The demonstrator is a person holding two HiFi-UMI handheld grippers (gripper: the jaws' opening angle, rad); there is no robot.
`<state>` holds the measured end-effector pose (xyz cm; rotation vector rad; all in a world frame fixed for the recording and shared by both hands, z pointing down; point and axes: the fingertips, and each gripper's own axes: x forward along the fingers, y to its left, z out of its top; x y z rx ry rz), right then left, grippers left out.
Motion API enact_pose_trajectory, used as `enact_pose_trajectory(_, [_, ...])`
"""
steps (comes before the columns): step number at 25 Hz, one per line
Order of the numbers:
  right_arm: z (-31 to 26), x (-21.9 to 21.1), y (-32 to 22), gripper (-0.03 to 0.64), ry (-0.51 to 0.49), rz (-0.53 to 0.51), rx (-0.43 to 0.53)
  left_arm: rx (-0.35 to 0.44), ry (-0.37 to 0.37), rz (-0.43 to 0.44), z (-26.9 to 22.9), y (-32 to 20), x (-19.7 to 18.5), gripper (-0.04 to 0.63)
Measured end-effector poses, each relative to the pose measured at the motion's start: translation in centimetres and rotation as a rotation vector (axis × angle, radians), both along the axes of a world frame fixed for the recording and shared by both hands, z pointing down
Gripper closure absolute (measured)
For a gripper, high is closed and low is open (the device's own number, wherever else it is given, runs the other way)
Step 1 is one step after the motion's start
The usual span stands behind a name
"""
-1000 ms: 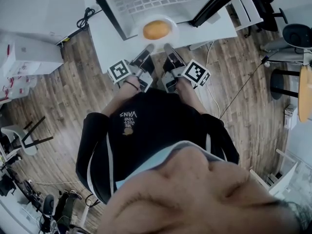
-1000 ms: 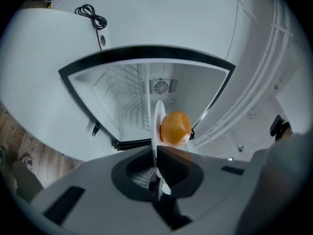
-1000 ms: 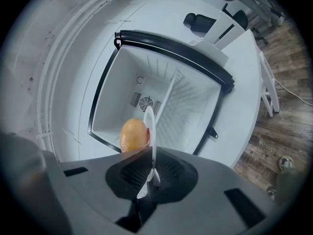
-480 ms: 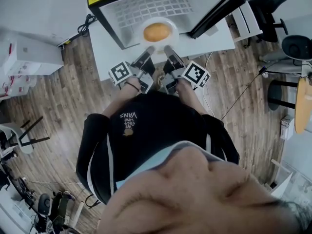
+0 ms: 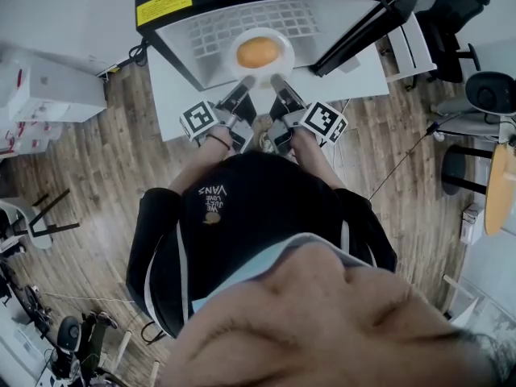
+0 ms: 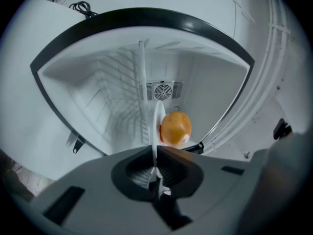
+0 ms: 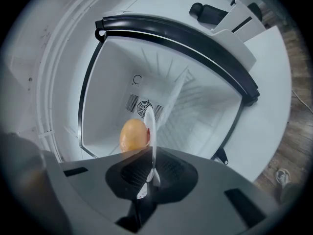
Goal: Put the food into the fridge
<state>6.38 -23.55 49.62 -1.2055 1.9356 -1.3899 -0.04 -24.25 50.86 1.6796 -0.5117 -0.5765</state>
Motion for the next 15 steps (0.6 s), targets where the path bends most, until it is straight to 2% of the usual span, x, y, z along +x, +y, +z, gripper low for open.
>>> enact_pose_trajectory(15, [0.8,1.0,-4.1,0.594,-0.032,-0.056,-0.026,-0.021,-0.009,-0.075,0.6,-3.6,0.8,0.569])
